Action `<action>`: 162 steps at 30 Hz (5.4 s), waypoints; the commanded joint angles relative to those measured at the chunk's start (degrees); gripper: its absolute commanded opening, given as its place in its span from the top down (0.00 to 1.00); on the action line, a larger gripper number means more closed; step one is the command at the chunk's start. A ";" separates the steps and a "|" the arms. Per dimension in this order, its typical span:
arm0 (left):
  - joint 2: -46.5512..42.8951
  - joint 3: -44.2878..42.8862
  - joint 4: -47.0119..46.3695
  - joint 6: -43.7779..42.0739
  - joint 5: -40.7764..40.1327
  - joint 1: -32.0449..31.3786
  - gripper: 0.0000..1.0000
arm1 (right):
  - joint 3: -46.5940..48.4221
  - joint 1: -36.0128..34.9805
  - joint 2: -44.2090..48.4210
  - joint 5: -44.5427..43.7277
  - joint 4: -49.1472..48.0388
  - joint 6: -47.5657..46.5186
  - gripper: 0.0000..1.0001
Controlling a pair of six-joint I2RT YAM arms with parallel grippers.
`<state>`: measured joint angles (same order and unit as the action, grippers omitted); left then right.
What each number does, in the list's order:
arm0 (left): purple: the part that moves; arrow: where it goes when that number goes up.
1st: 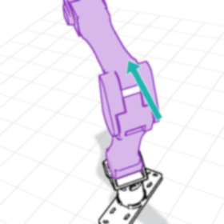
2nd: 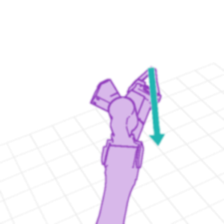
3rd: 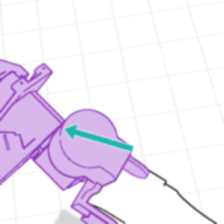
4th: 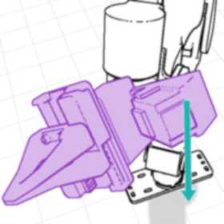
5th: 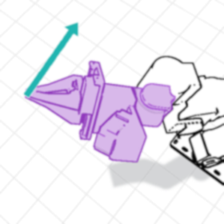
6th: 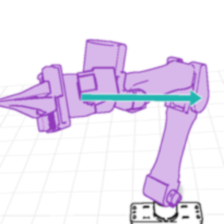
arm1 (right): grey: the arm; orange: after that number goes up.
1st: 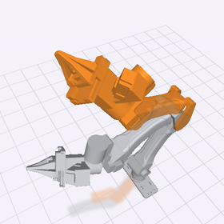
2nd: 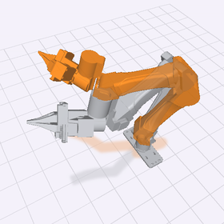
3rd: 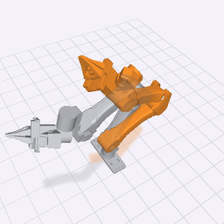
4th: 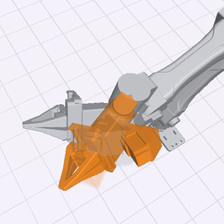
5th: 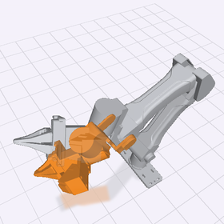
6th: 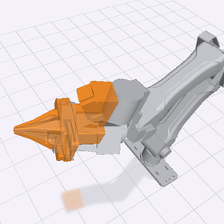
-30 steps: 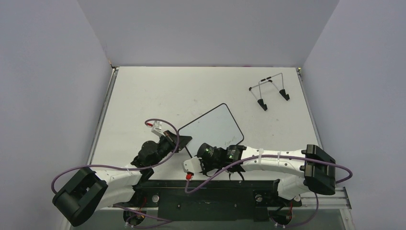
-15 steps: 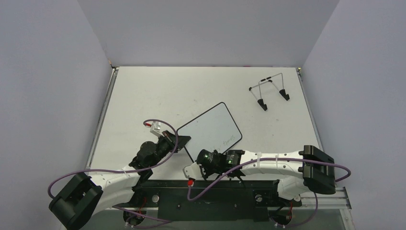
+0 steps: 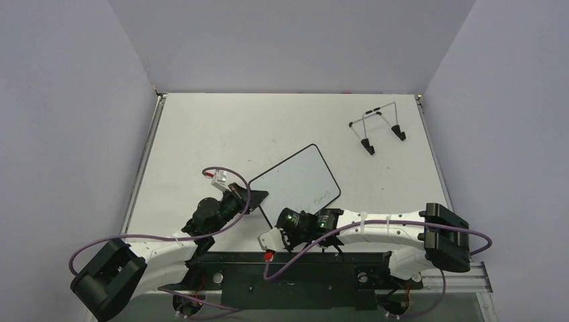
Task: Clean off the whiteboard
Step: Erase the whiteboard at the center of the board.
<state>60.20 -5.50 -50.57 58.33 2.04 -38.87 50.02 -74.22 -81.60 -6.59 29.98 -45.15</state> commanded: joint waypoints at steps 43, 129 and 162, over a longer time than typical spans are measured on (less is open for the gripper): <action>-1.86 -0.24 -7.87 3.84 1.11 -0.32 1.00 | -0.12 3.31 -1.24 -8.12 -4.82 2.28 1.00; -4.68 0.19 -5.48 2.67 1.22 -0.17 1.00 | -0.53 12.45 1.94 3.97 0.17 2.04 1.00; -9.14 0.46 -1.65 1.61 0.51 -0.19 1.00 | -0.80 7.09 -2.09 -1.17 1.82 -0.93 1.00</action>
<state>52.69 -3.22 -45.54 57.78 2.15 -38.70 49.60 -71.59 -83.66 -5.15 34.11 -45.87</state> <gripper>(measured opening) 0.029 0.200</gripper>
